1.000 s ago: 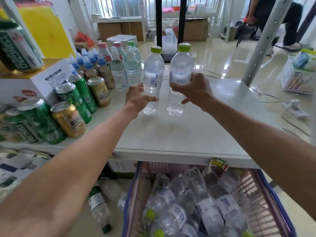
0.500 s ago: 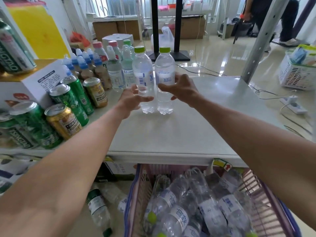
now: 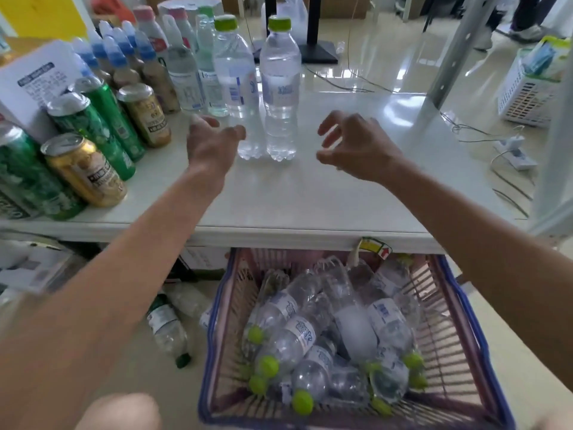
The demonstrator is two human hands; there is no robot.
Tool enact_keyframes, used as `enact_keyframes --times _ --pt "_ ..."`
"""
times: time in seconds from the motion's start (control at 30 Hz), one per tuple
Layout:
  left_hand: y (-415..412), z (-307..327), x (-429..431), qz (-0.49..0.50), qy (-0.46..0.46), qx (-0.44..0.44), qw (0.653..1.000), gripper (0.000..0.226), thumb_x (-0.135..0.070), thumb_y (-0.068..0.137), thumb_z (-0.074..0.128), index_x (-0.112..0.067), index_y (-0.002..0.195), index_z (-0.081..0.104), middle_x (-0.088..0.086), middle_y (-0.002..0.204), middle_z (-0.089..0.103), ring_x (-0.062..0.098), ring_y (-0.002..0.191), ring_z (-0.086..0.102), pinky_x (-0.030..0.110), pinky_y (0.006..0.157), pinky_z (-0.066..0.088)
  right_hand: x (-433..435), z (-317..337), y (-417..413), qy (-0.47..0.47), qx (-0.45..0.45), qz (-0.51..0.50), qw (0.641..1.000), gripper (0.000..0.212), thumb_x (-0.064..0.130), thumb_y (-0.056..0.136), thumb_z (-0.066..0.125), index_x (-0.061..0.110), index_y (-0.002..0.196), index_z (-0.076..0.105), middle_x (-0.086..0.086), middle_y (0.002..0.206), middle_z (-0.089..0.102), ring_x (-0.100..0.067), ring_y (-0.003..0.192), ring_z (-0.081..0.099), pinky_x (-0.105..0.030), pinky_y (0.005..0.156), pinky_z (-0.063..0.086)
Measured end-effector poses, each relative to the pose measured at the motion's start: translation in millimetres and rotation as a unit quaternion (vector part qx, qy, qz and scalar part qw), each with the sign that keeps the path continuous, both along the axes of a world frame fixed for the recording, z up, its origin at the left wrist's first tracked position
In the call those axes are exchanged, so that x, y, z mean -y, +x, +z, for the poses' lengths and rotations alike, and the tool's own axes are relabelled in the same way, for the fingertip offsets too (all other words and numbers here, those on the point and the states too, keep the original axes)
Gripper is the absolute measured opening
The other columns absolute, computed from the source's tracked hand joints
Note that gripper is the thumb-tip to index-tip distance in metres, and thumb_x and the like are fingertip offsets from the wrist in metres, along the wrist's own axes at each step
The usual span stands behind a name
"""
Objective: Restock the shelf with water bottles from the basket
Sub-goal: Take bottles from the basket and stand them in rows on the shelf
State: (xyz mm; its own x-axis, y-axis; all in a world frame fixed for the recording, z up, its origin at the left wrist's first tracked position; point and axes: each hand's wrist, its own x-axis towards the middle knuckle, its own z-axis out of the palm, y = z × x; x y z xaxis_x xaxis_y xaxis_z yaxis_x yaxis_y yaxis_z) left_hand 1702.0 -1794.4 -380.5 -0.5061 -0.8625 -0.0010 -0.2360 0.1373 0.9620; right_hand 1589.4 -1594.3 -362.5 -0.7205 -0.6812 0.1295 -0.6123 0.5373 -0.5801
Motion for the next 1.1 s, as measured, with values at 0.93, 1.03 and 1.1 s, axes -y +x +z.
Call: enact_keyframes --times 0.93,1.03,1.1 --pt "67.4 -176.9 -120.8 -0.773 -0.381 0.322 0.392 0.089 0.005 0.077 0.078 -0.04 0.147 0.046 -0.01 0.167 0.024 0.018 0.158 0.013 0.057 0.124 0.021 -180.6 -209.0 32.2 0.384 -0.067 0.23 0.892 0.089 0.005 0.088 0.069 0.051 0.151 0.025 -0.009 0.139 0.046 -0.029 0.116 0.062 -0.036 0.09 0.054" --pt "65.9 -182.3 -114.5 -0.787 -0.37 0.284 0.405 0.087 -0.005 0.07 0.086 -0.038 0.143 0.05 -0.012 0.16 0.037 0.016 0.154 0.025 0.056 0.12 0.03 -180.0 -213.1 38.1 0.375 -0.155 0.249 0.879 0.098 -0.002 0.075 0.076 0.046 0.15 0.033 -0.011 0.156 0.034 -0.035 0.14 0.044 -0.05 0.106 0.048" --pt "65.2 -175.3 -111.9 -0.791 -0.327 0.279 0.435 0.086 -0.006 0.068 0.086 -0.035 0.142 0.054 -0.01 0.158 0.043 0.016 0.151 0.033 0.051 0.119 0.034 -177.7 -203.6 38.5 0.364 -0.151 0.28 0.875 0.089 0.005 0.076 0.079 0.043 0.149 0.043 -0.001 0.165 0.028 -0.027 0.152 0.028 -0.054 0.116 0.035"
